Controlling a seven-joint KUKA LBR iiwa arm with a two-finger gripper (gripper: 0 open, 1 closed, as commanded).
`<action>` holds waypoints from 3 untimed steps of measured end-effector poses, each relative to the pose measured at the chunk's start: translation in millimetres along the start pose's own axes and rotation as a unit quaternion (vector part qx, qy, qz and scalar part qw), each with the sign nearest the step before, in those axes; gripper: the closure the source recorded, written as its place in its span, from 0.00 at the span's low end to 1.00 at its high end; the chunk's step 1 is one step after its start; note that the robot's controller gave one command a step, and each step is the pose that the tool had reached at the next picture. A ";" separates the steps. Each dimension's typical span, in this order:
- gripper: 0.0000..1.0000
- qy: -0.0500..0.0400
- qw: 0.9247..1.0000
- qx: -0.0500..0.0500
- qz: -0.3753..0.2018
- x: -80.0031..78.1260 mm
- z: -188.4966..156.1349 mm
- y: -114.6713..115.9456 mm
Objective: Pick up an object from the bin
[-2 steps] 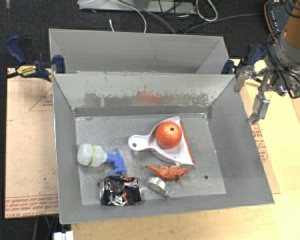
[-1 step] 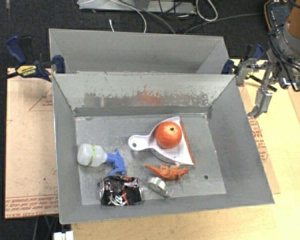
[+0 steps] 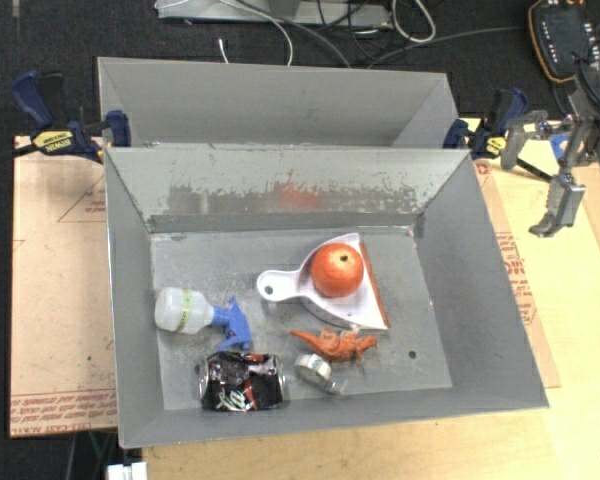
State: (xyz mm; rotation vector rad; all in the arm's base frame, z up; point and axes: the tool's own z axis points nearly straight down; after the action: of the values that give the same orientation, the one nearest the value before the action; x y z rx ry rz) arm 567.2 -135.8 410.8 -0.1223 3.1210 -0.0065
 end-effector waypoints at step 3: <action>0.00 0.008 1.000 -0.005 0.005 34.4 8.4 7.1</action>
Offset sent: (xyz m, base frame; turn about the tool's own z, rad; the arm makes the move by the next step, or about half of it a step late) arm -0.0027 -0.0116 -0.0085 -0.0250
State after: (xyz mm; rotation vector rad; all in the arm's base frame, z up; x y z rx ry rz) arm 532.6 -131.5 401.7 -0.1072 3.1383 0.0071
